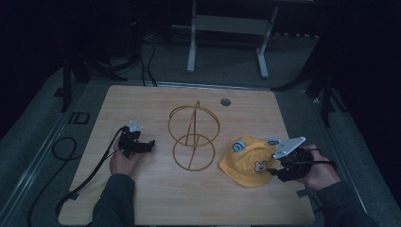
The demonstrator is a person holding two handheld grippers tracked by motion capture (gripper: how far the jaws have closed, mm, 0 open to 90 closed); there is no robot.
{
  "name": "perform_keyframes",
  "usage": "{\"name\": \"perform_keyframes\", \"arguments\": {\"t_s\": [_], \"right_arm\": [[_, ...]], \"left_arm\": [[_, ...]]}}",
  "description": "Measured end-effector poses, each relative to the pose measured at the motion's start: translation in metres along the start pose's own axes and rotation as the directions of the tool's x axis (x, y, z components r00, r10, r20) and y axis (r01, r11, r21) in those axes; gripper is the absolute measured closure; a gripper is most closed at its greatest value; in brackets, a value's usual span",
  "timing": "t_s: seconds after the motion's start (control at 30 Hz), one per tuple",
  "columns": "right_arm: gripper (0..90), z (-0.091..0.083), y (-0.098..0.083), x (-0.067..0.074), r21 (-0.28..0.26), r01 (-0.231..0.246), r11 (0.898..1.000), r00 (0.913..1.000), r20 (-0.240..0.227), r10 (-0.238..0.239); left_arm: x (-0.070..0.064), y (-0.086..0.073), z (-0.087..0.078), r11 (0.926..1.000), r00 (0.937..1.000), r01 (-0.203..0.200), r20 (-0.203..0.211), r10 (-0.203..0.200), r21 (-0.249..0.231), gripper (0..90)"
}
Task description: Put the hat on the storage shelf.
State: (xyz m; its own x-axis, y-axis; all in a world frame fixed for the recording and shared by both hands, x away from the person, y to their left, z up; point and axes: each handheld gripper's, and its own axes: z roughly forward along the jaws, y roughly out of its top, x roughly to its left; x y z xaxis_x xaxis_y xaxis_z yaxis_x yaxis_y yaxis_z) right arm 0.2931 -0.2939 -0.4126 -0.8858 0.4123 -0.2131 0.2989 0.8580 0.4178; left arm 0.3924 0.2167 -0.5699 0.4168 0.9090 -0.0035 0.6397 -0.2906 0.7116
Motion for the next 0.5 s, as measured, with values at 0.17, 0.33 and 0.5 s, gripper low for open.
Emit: {"name": "perform_keyframes", "arguments": {"t_s": [0.17, 0.33, 0.5], "right_arm": [[46.2, -0.002, 0.009, -0.004, 0.004, 0.02, 1.0, 0.9998, -0.005, -0.02], [46.2, 0.0, 0.018, -0.01, 0.024, 0.04, 0.999, 0.9992, -0.005, -0.04], [45.9, 0.002, 0.027, -0.015, 0.031, 0.053, 0.998, 0.9986, -0.001, -0.053]], "left_arm": [[0.0, 0.0, 0.0, 1.0, 1.0, 0.0, 0.0, 0.0, 0.0, 14.6], [0.0, 0.0, 0.0, 1.0, 1.0, 0.001, 0.0, -0.001, 0.0, 14.7], [0.0, 0.0, 0.0, 1.0, 1.0, 0.001, 0.0, -0.001, -0.001, 14.7]]}}
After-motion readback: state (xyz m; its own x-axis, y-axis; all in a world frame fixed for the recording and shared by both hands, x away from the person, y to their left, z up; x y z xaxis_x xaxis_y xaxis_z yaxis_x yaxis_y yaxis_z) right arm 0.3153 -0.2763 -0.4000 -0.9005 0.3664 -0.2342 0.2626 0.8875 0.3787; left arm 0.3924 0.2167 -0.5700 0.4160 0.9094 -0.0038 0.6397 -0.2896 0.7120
